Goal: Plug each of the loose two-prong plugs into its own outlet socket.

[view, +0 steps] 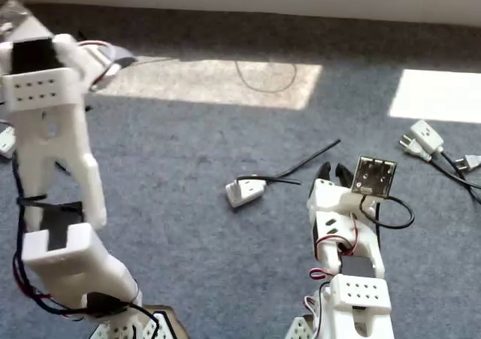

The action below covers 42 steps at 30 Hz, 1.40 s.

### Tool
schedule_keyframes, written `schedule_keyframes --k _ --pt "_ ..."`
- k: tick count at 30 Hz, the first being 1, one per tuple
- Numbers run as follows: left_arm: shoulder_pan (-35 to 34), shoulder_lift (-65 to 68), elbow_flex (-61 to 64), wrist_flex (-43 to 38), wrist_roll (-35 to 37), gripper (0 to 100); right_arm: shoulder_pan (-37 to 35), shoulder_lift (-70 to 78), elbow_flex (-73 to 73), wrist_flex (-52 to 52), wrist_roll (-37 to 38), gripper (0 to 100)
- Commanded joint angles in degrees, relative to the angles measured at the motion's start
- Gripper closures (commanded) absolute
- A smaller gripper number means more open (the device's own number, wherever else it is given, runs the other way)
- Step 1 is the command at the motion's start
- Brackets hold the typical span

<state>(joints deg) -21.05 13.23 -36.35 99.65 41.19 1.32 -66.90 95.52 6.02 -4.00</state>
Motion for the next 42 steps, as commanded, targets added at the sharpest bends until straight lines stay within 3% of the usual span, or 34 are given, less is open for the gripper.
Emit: schedule_keyframes --k 1,5,8,16,21,25,32,42 --pt "-12.7 -2.2 2.8 0.6 -1.2 58 -1.8 -0.7 1.3 2.1 -0.5 85.8" --pt "-20.4 0.4 13.9 0.5 -1.3 58 -4.7 -0.7 -3.5 10.1 -1.8 85.1" --pt "-21.3 3.4 22.0 0.4 -1.4 58 -6.4 0.7 -12.3 19.8 -10.6 84.8" --pt "-11.2 13.2 32.4 0.4 -1.5 58 -11.6 31.3 -45.2 37.0 -26.4 73.2" --pt "-9.3 16.1 32.4 0.4 -1.6 58 -16.3 51.0 -73.1 58.6 -41.8 68.3" --pt "-9.2 16.2 32.7 0.4 -1.6 58 -23.4 64.1 -91.4 71.5 -49.7 67.9" --pt "-9.2 16.2 32.8 0.4 -1.6 58 -32.6 82.9 -108.7 74.5 -60.6 68.0" --pt "-9.2 16.2 32.9 0.4 -1.6 58 -37.1 100.4 -112.2 73.0 -61.3 68.1"
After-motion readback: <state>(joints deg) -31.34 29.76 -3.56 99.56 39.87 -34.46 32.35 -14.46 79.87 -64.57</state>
